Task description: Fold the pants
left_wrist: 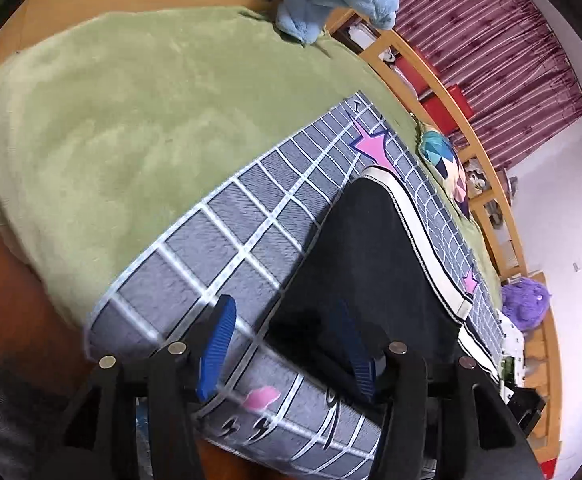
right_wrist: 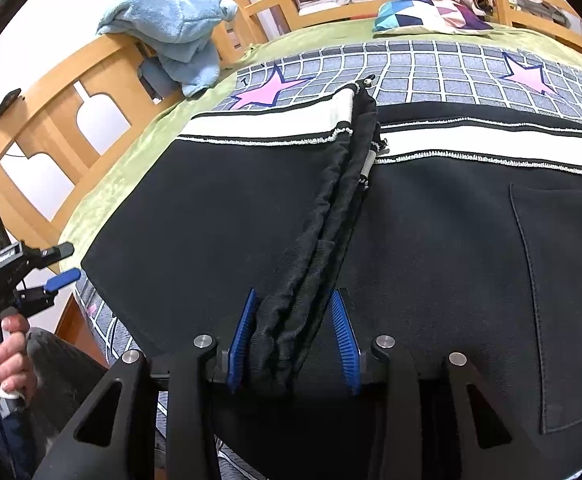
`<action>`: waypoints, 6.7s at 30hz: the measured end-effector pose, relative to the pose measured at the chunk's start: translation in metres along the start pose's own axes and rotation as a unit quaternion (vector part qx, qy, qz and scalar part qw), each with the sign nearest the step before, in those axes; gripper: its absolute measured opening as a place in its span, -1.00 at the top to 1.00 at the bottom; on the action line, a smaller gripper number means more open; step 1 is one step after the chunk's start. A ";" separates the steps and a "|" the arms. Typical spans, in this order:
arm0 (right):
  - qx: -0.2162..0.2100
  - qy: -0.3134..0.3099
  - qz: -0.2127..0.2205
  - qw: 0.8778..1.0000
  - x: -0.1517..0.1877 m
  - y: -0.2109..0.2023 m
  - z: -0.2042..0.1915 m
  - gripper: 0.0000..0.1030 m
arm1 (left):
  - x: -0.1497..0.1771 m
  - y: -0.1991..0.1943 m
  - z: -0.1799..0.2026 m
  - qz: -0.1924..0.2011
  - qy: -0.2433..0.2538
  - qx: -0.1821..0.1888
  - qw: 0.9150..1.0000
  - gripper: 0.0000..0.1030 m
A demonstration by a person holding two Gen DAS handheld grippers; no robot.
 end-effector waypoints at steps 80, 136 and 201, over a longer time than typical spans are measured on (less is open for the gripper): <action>0.071 0.147 0.016 0.986 0.002 -0.101 0.150 0.04 | 0.118 0.021 0.270 0.004 0.384 -0.020 0.923 -0.24; 0.197 0.055 0.009 0.979 0.035 -0.251 0.232 0.52 | 0.223 0.053 0.344 -0.117 0.425 0.019 0.897 -0.29; 0.130 0.097 0.057 0.985 -0.095 -0.093 0.181 0.21 | 0.001 0.115 0.288 -0.055 0.362 -0.076 0.927 0.06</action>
Point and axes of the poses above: each gripper's, at about its wrist camera, not at the fingertips, and y roughly the way its jaws point, z to its right, x to its underside, the point moved 1 cm from there along y, roughly the way its jaws point, and after that the axes turned 11 degrees about -x, right-handed, at the moved point
